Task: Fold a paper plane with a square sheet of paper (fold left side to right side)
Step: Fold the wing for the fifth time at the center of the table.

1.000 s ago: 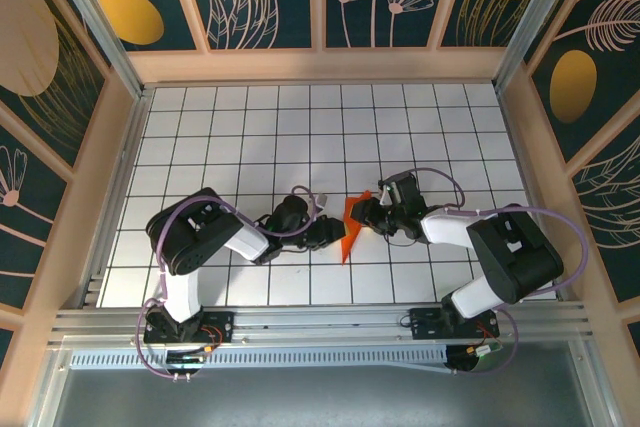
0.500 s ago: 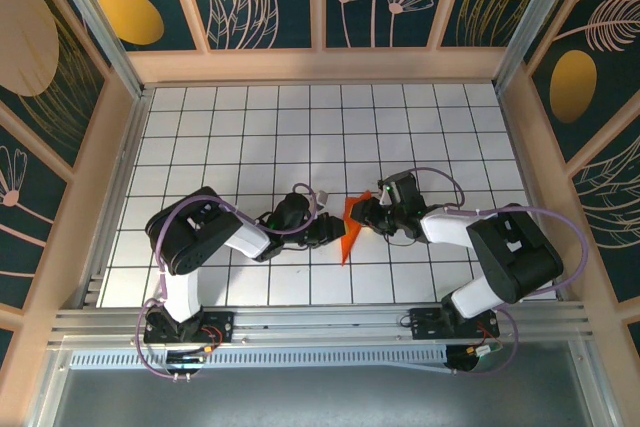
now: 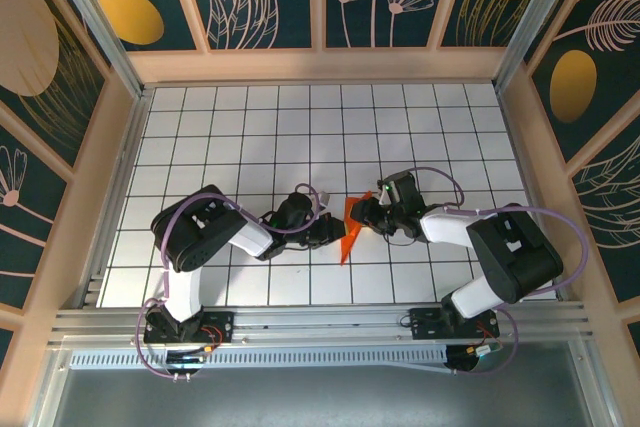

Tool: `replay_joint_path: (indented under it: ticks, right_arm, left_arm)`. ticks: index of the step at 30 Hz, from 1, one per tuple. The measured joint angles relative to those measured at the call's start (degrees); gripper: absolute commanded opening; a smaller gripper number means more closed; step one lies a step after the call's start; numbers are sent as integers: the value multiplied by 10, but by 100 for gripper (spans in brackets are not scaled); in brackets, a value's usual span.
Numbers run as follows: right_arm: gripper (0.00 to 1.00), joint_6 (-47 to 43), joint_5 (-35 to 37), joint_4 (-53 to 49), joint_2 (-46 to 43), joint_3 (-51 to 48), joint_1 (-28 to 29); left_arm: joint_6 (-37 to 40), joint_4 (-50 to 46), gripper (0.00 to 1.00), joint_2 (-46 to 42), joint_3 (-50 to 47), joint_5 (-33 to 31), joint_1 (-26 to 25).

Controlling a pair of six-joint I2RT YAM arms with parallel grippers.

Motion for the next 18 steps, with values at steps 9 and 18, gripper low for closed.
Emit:
replay_joint_path:
  ticks: [9, 18]
  right_arm:
    - [43, 0, 11, -5, -2, 2, 4]
    - [43, 0, 16, -20, -16, 2, 4]
  left_arm:
    - [14, -13, 8, 1, 6, 0, 0]
    - [22, -21, 6, 3, 12, 2, 0]
